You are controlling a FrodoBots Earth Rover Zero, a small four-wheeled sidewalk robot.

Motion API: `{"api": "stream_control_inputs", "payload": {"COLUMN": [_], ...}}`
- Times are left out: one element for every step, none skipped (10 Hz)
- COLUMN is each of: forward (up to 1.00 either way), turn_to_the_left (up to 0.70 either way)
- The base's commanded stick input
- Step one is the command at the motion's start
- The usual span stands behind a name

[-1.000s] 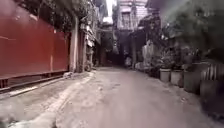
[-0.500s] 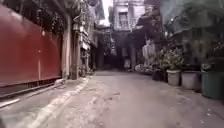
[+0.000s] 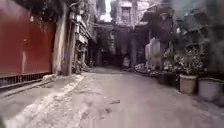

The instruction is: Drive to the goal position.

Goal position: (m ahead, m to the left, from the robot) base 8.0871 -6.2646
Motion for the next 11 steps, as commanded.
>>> {"api": "stream_control_inputs", "payload": {"forward": [1.0,1.0,1.0,1.0,1.0,1.0,1.0,1.0,1.0,1.0,1.0], "turn_to_the_left": [0.0,0.0,0.0,0.0,0.0,0.0,0.0,0.0,0.26,0.11,0.0]}}
